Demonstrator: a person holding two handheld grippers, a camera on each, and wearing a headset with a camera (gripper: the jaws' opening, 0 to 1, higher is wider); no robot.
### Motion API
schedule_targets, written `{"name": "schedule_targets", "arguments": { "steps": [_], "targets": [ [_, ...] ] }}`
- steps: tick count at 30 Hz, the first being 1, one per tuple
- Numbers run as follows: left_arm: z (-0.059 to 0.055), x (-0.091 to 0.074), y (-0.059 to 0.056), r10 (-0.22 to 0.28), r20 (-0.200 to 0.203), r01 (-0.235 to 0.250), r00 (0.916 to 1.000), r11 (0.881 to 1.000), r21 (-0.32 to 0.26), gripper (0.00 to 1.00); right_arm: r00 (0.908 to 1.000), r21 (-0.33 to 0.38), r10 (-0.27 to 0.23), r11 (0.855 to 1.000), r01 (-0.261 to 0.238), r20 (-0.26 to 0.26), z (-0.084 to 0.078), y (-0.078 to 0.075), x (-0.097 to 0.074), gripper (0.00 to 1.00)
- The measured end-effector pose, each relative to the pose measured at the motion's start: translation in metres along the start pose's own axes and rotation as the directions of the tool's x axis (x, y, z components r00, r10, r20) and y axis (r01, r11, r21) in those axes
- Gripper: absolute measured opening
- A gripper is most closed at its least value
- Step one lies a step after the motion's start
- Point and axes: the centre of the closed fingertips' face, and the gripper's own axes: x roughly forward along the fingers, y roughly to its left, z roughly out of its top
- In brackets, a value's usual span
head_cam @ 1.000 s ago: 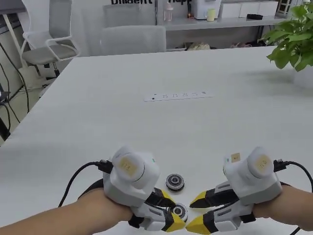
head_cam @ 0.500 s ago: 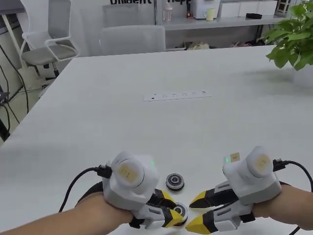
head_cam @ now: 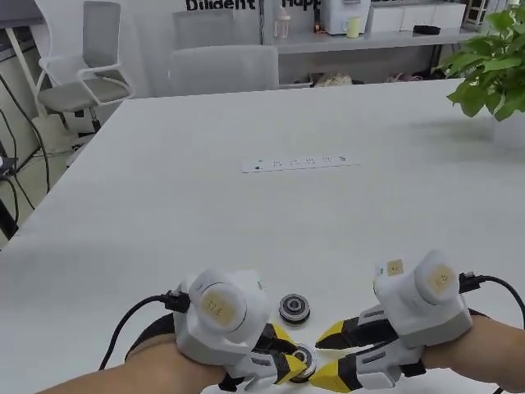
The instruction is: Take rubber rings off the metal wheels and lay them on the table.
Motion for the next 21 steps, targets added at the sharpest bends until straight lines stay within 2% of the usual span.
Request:
{"name": "schedule_targets", "arguments": {
  "steps": [6,12,17,21],
  "targets": [
    [0.0006,0.0003,0.0004,0.015,0.003,-0.015,0.9999,1.000,-0.003,0.07,1.0000,-0.016,-0.002,1.000,0.001,-0.008,-0.0005,0.0020,0.0040,0.28],
    [0.0011,0.0008,0.0004,0.019,0.009,-0.019,0.9998,1.000,-0.003,0.07,0.9998,-0.036,-0.019,0.999,0.020,0.010,0.0047,-0.0006,0.0068,0.27],
    [0.0017,0.0016,0.0009,0.022,0.012,-0.022,0.9997,1.000,-0.005,0.07,0.9996,-0.073,-0.025,0.997,0.024,-0.009,0.0013,0.0002,0.0097,0.27],
    [0.0018,0.0018,0.0011,0.024,0.012,-0.024,0.9996,1.000,-0.005,0.07,0.9996,-0.077,-0.028,0.997,0.027,-0.005,0.0025,-0.0009,0.0091,0.25]
  ]
}}
